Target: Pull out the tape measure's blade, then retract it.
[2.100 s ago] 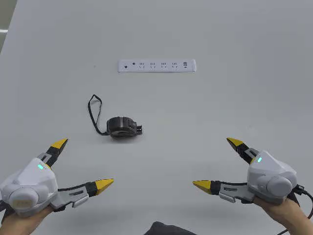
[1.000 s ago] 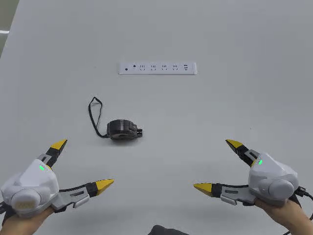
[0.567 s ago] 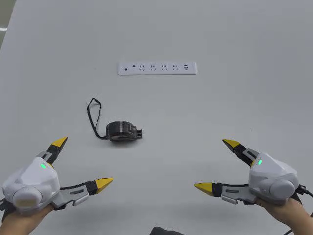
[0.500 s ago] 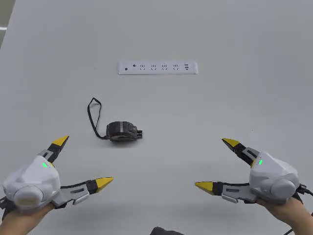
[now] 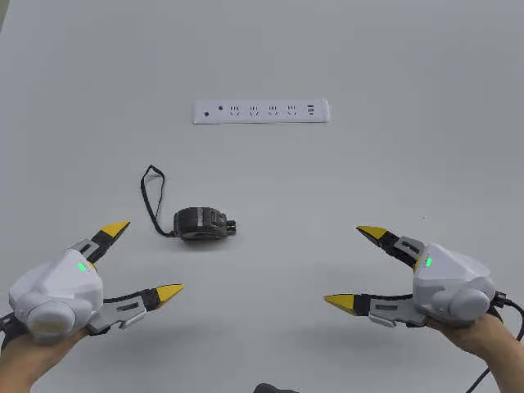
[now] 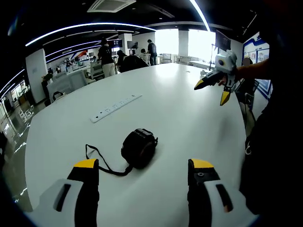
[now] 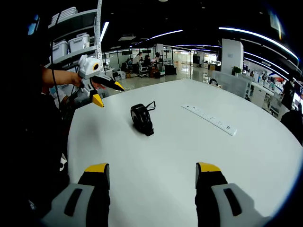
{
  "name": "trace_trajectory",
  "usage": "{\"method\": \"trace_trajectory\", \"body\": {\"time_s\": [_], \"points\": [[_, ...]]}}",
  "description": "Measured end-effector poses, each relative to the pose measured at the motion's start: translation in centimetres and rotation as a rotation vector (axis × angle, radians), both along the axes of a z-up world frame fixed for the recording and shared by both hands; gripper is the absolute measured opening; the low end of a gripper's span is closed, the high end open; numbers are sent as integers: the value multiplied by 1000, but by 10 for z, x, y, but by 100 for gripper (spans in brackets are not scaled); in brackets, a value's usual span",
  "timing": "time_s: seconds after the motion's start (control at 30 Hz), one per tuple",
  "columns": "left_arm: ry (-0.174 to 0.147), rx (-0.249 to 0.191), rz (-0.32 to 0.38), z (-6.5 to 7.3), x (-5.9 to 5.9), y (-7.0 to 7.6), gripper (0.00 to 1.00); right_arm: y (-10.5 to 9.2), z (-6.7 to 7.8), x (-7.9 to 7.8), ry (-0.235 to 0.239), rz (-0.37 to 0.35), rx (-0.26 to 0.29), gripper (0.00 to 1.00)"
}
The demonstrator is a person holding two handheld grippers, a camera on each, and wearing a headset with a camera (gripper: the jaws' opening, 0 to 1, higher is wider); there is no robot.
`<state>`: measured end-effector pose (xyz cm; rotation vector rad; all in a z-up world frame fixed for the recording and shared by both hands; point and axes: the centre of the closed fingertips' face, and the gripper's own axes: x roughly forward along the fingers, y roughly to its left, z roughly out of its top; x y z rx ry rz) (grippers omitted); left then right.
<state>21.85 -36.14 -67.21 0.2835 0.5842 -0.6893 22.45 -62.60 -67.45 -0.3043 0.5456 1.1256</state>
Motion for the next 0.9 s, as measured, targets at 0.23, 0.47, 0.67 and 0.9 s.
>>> {"method": "trace_trajectory", "body": {"time_s": [0.23,0.47,0.67,0.9], "points": [[7,33,-63,-8,12,-2,68,5,-8,8,8,52,-15,69],[16,73,-136,-19,24,-2,61,15,-16,15,10,111,-24,62],[37,117,-219,-31,32,-9,56,25,-28,23,22,159,-26,60],[62,144,-286,-41,42,-17,56,38,-39,29,10,226,-39,54]]}}
